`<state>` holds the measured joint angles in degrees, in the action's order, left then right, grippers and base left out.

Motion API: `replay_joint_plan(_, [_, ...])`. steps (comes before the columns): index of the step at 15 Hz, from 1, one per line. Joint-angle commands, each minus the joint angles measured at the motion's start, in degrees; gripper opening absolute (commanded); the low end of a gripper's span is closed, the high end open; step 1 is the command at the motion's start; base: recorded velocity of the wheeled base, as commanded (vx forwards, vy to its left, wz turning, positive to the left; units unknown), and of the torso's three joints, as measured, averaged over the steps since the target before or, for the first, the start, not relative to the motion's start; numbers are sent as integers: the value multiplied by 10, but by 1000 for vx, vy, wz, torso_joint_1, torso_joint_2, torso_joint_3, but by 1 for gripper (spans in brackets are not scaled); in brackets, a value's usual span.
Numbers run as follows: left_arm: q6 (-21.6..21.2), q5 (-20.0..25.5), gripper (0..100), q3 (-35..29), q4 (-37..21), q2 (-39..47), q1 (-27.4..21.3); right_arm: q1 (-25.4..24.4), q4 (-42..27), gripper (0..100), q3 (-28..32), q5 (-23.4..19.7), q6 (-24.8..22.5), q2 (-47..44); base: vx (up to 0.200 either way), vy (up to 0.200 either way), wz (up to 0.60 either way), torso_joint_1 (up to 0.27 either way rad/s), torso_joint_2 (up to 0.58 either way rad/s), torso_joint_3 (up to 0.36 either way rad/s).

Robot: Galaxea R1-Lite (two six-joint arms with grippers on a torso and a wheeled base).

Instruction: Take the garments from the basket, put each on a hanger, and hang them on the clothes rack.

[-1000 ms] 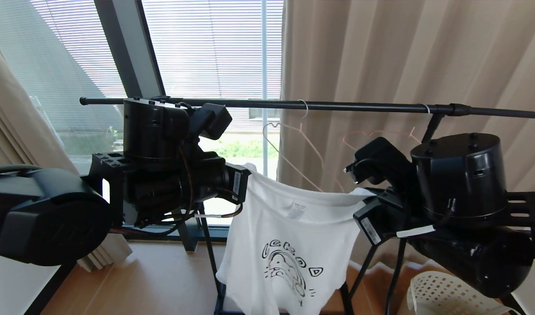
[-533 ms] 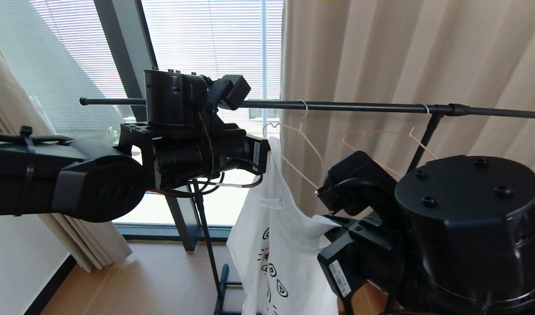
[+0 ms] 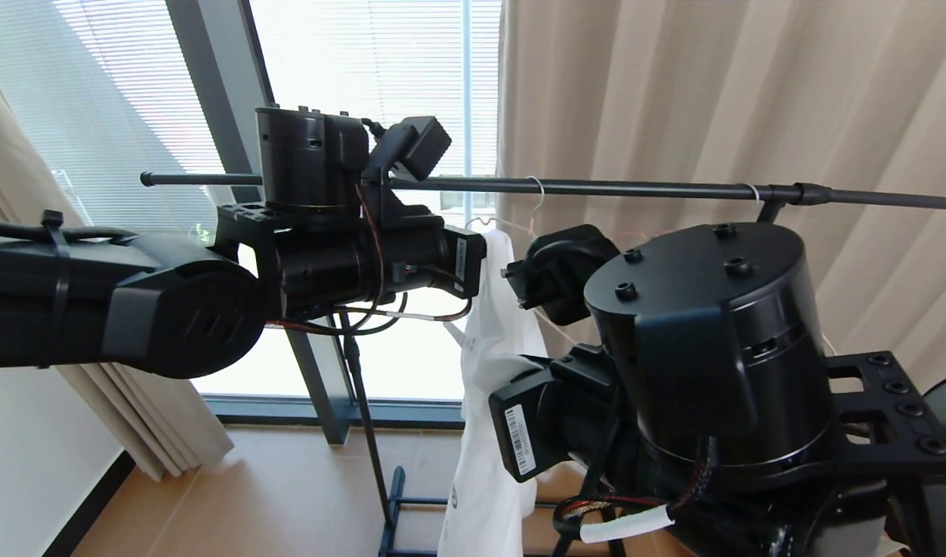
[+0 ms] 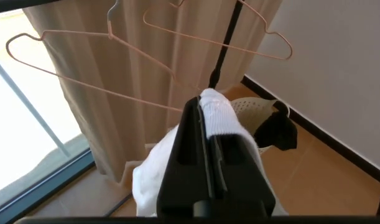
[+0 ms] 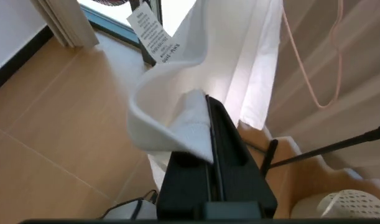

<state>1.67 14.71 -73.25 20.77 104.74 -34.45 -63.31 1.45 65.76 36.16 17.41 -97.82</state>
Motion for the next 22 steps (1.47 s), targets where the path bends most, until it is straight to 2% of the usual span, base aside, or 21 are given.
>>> replay_joint_plan(1, [-1,-6,0,6,-11,-18,5,32,-22,0,-25,1,-36,30,0,0,0,0,0,0])
replay_joint_plan(3, [-7,-35,0,16,-63,-43,17,91,-25,0,-47,4,-88,53,0,0,0,0,0,0])
replay_joint_plan(4, [-18,-52,0,15,-96,-52,25,119,-23,0,-46,4,-96,53,0,0,0,0,0,0])
replay_joint_plan(6, [-37,-74,0,21,-198,-94,25,158,0,0,-32,3,-96,38,0,0,0,0,0,0])
replay_joint_plan(8, [-58,-75,0,23,-281,-132,22,167,86,0,-32,4,-96,-1,0,0,0,0,0,0])
replay_joint_plan(9, [-59,-75,0,23,-290,-135,19,167,101,0,-32,4,-96,-6,0,0,0,0,0,0])
replay_joint_plan(10, [-57,-84,0,36,-334,-147,0,167,182,0,-31,4,-96,-40,0,0,0,0,0,0])
replay_joint_plan(11, [-57,-89,0,42,-340,-151,-5,167,198,0,-31,4,-97,-47,0,0,0,0,0,0])
replay_joint_plan(12, [-51,-98,0,69,-343,-161,-30,167,242,0,-27,6,-98,-66,0,0,0,0,0,0])
replay_joint_plan(13, [-40,-99,0,93,-342,-168,-52,167,255,0,-16,11,-98,-77,0,0,0,0,0,0])
replay_joint_plan(14, [-21,-100,0,117,-342,-173,-87,167,260,0,2,23,-95,-93,0,0,0,0,0,0])
replay_joint_plan(17, [18,-98,0,135,-340,-163,-142,163,261,0,29,28,-66,-116,0,0,0,0,0,0])
replay_joint_plan(22, [95,-96,0,126,-290,-130,-167,151,261,0,29,29,-64,-123,0,0,0,0,0,0])
